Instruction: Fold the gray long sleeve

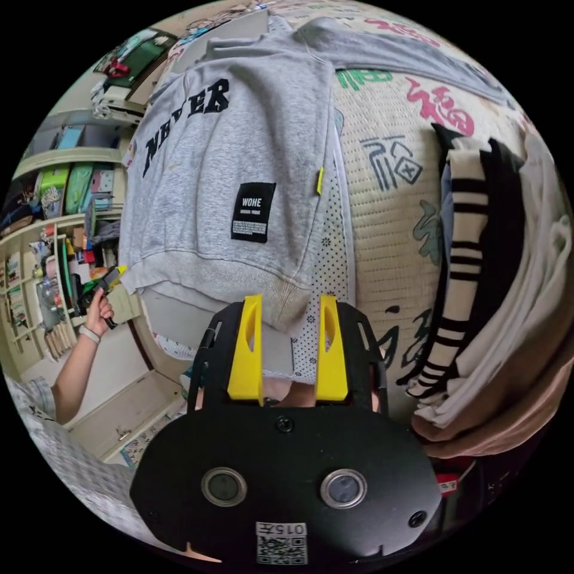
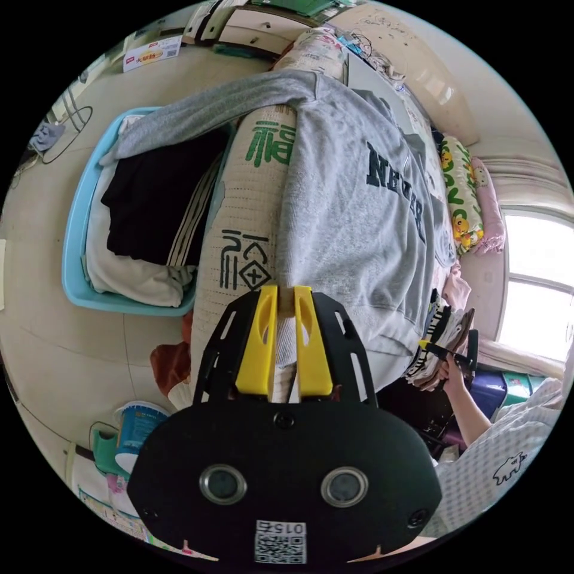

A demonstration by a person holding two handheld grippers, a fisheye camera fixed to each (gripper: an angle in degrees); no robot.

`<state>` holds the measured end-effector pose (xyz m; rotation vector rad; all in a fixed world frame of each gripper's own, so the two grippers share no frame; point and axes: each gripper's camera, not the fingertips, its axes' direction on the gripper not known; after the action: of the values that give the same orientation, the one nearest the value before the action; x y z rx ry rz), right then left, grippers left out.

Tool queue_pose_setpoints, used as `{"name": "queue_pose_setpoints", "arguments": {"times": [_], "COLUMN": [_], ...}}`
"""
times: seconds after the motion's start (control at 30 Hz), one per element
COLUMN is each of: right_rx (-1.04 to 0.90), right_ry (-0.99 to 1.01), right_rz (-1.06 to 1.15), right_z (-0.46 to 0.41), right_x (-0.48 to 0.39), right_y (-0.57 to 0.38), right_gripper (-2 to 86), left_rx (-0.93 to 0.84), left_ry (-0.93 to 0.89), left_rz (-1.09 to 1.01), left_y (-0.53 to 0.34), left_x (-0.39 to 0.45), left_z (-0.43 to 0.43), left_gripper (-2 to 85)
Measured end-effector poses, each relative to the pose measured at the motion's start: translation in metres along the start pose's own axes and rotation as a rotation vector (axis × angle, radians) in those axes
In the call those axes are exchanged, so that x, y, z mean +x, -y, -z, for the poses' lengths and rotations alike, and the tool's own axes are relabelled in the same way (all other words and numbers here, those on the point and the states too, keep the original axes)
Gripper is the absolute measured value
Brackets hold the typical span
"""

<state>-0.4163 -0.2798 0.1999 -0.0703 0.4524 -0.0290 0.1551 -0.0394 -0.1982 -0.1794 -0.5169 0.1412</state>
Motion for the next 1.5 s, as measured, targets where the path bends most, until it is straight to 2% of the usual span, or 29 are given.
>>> {"name": "queue_pose_setpoints", "arguments": {"times": [0.3, 0.4, 0.5, 0.63, 0.73, 0.93, 1.37, 1.5], "right_rx": [-0.043, -0.032, -0.035, -0.068, -0.114, -0.262, -0.272, -0.269], "right_ry": [-0.007, -0.121, -0.117, 0.010, 0.047, 0.118, 0.329, 0.468], "right_rz": [0.020, 0.068, 0.041, -0.081, -0.115, -0.138, -0.091, -0.254], "right_z": [-0.024, -0.034, -0.036, -0.017, -0.006, -0.012, -0.007, 0.010], "right_x": [-0.005, -0.011, -0.008, 0.008, 0.015, 0.032, 0.077, 0.105], "right_y": [-0.014, -0.020, -0.025, -0.041, -0.062, -0.110, -0.153, -0.170], "right_gripper": [11.0, 9.0, 2.6, 0.2, -0.3, -0.3, 3.1, 4.3], "left_rx": [-0.083, -0.097, -0.125, -0.156, -0.216, -0.345, -0.331, -0.291], "left_ry": [0.017, 0.034, 0.032, -0.079, -0.095, -0.232, -0.381, -0.397], "left_rz": [0.014, 0.033, 0.052, 0.120, 0.129, 0.178, 0.129, 0.095], "left_y": [-0.003, -0.007, -0.011, -0.023, -0.035, -0.057, -0.038, -0.030], "left_x": [0.017, 0.023, 0.026, 0.031, 0.041, 0.046, 0.055, 0.055], "left_z": [0.018, 0.027, 0.041, 0.074, 0.086, 0.069, -0.011, -0.022], "left_gripper": [6.8, 3.7, 2.2, 1.5, 1.3, 1.0, 0.9, 1.0]}}
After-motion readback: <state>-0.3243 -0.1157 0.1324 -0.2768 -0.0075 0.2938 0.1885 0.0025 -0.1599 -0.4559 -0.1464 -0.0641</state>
